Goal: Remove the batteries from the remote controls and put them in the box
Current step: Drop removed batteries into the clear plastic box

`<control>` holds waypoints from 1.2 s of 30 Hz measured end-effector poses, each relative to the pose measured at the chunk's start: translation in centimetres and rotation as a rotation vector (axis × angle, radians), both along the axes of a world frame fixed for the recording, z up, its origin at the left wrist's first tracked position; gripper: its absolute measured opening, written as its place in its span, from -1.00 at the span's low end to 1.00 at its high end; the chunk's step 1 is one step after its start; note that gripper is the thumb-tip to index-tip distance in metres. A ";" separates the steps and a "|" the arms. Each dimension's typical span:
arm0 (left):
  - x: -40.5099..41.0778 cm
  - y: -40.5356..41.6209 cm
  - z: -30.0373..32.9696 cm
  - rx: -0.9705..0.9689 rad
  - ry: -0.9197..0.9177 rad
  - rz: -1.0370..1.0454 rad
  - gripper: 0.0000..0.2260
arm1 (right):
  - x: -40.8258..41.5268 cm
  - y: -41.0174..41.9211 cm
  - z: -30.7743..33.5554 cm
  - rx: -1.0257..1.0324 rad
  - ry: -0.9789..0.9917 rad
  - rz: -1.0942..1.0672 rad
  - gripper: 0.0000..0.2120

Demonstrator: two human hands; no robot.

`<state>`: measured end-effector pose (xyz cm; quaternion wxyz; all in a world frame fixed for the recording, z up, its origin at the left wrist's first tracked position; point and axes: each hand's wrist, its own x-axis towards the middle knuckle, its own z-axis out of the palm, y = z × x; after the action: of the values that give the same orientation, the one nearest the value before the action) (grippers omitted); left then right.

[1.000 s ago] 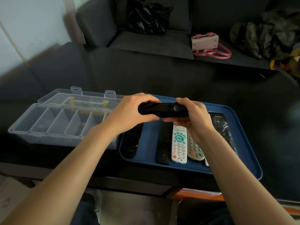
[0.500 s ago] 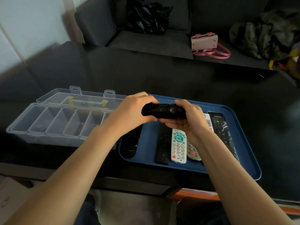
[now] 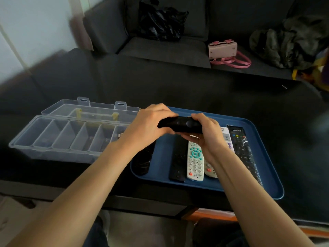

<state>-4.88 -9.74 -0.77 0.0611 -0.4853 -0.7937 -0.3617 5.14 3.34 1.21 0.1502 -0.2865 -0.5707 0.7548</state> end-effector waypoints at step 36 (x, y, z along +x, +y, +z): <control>3.8 -4.6 -0.5 -0.779 0.260 0.153 -0.64 | 2.9 -9.0 -3.8 1.453 -0.642 0.567 -0.45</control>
<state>-1.13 -14.34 -1.27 -0.0005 -0.4534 -0.8906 0.0355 8.06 -5.63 -2.62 -0.0675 -0.1653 -0.9797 0.0912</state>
